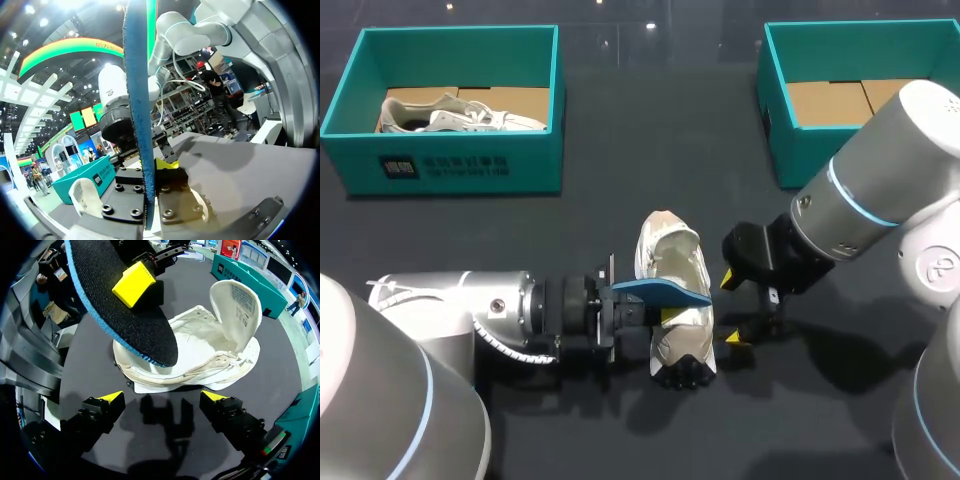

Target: Take the shoe out of the shoebox, open the shoe tongue, remove and reinsert the insole, then place the shoe into the shoebox

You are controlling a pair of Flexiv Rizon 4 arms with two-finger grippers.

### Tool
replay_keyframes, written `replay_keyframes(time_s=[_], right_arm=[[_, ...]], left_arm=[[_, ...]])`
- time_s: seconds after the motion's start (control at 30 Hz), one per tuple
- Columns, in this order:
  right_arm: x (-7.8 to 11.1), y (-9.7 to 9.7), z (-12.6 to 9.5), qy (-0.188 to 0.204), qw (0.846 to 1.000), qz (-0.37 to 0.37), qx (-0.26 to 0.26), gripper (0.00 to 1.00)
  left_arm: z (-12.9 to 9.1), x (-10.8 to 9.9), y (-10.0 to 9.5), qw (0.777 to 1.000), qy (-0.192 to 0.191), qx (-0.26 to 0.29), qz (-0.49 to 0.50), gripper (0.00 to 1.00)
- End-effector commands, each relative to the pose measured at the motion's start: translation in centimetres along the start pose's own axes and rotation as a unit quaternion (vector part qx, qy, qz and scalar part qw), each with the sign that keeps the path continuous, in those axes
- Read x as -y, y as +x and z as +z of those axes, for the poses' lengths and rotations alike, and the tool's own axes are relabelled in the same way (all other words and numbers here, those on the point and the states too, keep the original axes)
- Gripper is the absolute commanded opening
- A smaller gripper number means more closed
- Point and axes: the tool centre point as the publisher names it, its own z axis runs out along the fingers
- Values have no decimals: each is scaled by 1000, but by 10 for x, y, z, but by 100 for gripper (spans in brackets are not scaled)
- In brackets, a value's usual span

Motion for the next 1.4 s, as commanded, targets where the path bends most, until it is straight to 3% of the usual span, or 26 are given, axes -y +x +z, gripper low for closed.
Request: replay_keyframes(time_s=[0.03,0.63,1.4], right_arm=[[0,1,1,1,1000,0,1,100],[0,1,1,1,1000,0,1,100],[0,1,1,1,1000,0,1,100]], left_arm=[[2,1,4,1000,-4,4,2,0],[4,-14,1,999,-31,22,8,0],[4,-42,1,998,-38,40,18,0]])
